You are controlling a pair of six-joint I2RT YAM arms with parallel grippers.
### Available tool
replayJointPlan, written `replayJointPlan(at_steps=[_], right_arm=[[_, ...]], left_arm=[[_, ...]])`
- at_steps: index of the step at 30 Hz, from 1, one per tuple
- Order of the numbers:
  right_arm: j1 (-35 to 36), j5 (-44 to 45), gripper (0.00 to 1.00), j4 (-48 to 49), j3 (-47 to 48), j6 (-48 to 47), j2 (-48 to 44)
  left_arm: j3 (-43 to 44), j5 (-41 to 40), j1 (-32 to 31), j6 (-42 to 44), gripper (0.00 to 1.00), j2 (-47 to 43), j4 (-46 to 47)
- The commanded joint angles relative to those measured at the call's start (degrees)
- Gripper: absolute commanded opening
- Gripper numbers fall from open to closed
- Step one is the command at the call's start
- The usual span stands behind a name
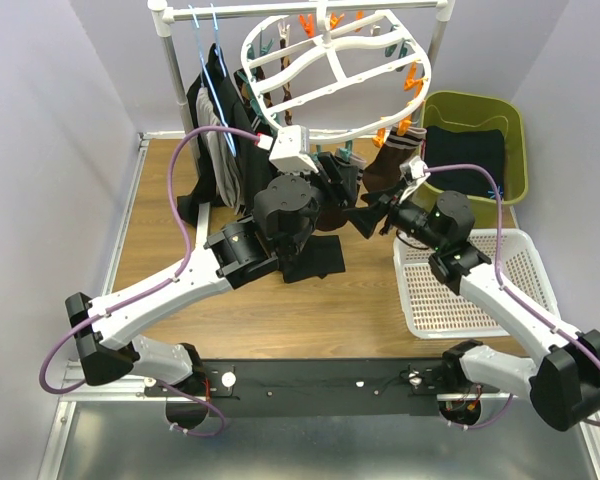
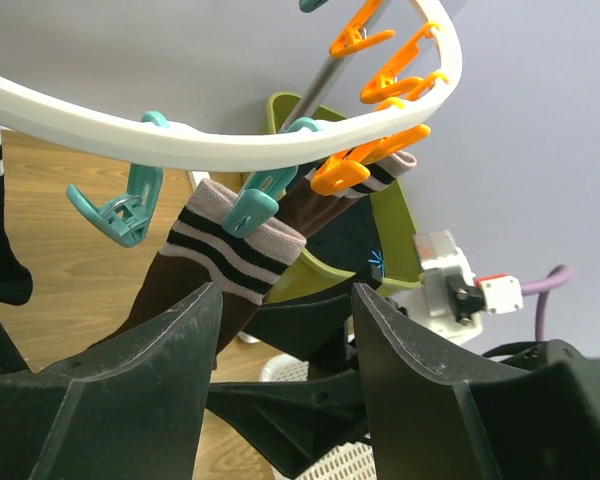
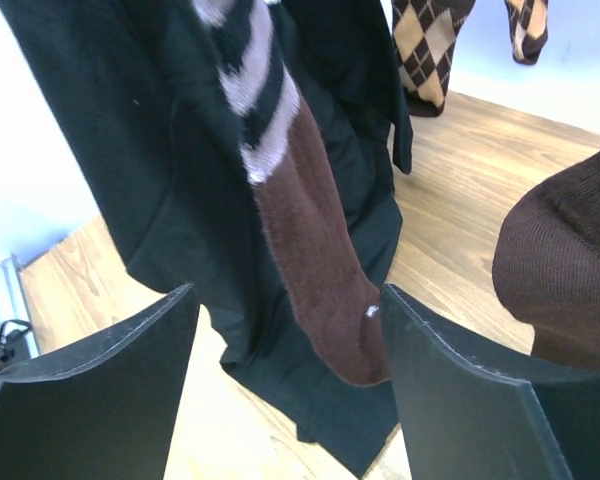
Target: Remove the socks clipped to the hanger
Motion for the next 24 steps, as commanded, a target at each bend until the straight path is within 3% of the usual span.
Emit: replayJointPlan(at_steps=[1, 2, 5, 6, 8, 12, 16, 24], right_arm=[[1.08, -0.81, 0.74, 3.99, 1.44, -0.18, 2.16], [1.52, -0.72, 0.72, 4.25, 1.44, 0.18, 2.69], [2.66, -0.20, 0.54, 4.43, 2.14, 0.79, 3.48], [3.01, 0.33, 0.42, 3.56, 2.40, 0.80, 3.57], [4.15, 1.56, 0.29, 2.94, 2.76, 0.79, 3.57], [5.30, 3.84, 0.12, 1.63, 2.93, 1.85, 3.22], [6.62, 4.90, 0.01, -0.13, 3.72, 2.55, 2.69], [9.52, 7.27, 0.01, -8.12, 7.24, 2.03, 1.55]], left_arm=[[0.80, -2.52, -0.47, -1.61, 0.64, -0.62, -1.04], [0.80, -2.43, -0.56, -1.61, 0.64, -0.79, -1.12], [1.93, -2.52, -0.56, 0.23, 0.63, -0.27, -2.35], [2.73, -3.22, -0.56, 0.41, 0.63, 0.17, -3.48], [6.05, -4.71, -0.47, 0.33, 0.63, 1.57, -7.96], [10.20, -6.03, -0.47, -1.34, 0.63, 3.07, -13.51], [13.71, -6.13, -0.47, -6.17, 0.63, 4.30, -19.91], [22.85, -5.07, -0.47, -10.39, 0.63, 9.22, -27.92]])
